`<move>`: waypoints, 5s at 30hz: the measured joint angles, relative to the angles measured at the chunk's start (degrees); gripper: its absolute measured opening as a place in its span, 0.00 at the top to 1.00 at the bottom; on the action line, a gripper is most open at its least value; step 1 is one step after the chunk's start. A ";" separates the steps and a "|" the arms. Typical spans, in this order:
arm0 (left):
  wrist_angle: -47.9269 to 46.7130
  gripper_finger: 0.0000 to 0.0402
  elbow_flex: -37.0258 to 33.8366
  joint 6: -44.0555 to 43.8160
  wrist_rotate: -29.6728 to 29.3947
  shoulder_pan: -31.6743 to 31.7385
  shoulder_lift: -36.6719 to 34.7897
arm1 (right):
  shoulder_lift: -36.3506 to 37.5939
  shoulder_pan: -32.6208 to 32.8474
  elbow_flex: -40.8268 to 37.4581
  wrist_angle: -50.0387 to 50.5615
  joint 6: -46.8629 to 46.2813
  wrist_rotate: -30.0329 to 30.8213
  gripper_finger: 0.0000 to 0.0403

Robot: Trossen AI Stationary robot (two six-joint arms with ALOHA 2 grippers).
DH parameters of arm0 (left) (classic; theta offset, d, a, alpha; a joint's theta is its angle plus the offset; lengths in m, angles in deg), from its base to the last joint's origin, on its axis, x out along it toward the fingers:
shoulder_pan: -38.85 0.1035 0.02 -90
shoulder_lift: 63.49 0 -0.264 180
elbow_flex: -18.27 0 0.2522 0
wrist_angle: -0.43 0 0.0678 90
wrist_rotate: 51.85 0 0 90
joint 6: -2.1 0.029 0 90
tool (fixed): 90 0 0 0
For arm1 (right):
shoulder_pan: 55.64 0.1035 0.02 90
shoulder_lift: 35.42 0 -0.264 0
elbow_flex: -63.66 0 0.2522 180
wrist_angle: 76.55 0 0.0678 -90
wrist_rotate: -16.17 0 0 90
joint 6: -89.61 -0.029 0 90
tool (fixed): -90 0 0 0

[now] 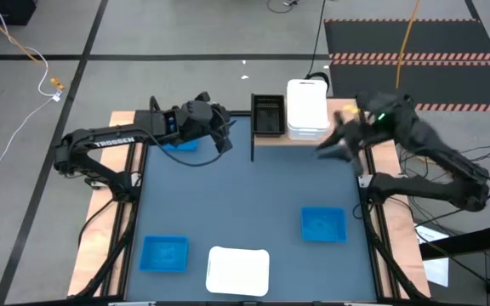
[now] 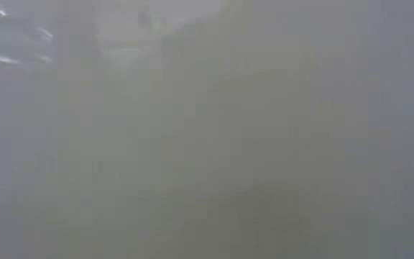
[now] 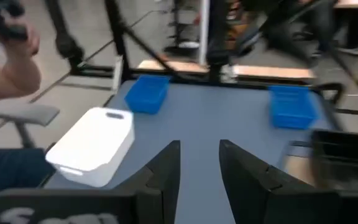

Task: Stack baskets on shelf by color
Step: Stack the white bin on top of the stacked white bin into the shelf

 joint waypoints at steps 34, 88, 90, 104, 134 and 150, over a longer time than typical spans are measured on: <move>-5.66 0.64 -25.44 -33.99 -13.03 -16.94 -4.64 | -50.32 53.72 5.66 -17.54 22.58 28.52 0.73; 18.79 0.64 -28.24 -26.71 -15.13 -19.89 -15.16 | -16.37 37.50 15.99 4.78 18.02 67.31 1.00; 21.31 0.64 -28.17 -24.98 -15.10 -19.82 -14.87 | -13.65 32.85 16.03 5.06 19.12 69.43 1.00; 31.10 0.64 -28.27 -20.91 -9.61 -18.90 -9.74 | -21.85 6.41 28.14 28.35 17.71 53.84 1.00; 34.89 0.64 -28.26 -20.41 -2.76 -19.79 -5.05 | -26.66 2.33 35.17 43.31 14.64 46.32 1.00; 34.81 0.64 -28.26 -20.43 -2.66 -19.77 -5.08 | -26.53 2.33 33.71 41.66 15.02 46.68 0.86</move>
